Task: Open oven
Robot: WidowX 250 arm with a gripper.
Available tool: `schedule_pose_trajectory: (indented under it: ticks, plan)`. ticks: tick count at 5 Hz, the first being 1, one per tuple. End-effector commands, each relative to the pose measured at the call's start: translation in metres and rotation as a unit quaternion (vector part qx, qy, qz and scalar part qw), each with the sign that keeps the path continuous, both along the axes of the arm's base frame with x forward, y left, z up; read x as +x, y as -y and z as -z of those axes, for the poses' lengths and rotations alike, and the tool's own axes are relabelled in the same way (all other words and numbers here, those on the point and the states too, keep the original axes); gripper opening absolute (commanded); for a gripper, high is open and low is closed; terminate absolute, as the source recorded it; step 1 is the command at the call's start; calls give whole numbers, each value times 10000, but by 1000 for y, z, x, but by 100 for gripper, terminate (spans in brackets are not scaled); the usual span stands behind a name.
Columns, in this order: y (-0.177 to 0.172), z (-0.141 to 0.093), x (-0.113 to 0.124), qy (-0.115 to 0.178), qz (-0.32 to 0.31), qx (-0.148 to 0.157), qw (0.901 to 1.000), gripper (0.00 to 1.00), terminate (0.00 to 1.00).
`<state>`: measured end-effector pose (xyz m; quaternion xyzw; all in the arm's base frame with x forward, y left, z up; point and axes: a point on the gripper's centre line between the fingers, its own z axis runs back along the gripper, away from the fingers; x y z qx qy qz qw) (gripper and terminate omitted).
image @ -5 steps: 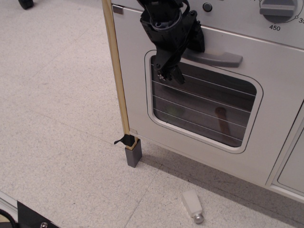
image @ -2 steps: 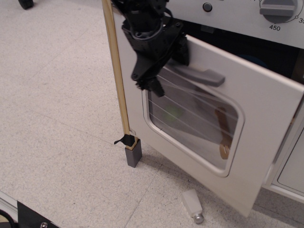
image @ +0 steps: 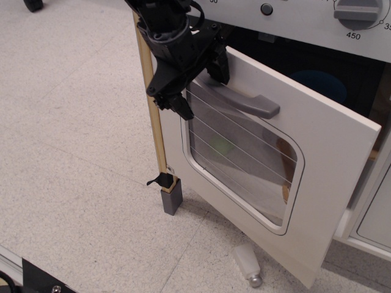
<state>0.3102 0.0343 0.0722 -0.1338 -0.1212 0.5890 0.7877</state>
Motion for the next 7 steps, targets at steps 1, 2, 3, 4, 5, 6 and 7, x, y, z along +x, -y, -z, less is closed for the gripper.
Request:
schedule_pose_trajectory:
  ticks: [1, 2, 3, 4, 5, 6, 7]
  plan:
    - [-3, -60, 16, 330, 356, 34, 9988, 100, 0]
    - [10, -76, 20, 418, 339, -227, 9983, 100, 0]
    - [27, -76, 21, 557, 324, -428, 9970, 100, 0]
    - [50, -67, 30, 703, 148, -652, 9953, 100, 0]
    - [69, -66, 38, 698, -35, -774, 9945, 100, 0]
    - [86, -56, 48, 348, -259, -774, 9961, 100, 0]
    - [90, -41, 53, 69, -676, -743, 9949, 100, 0]
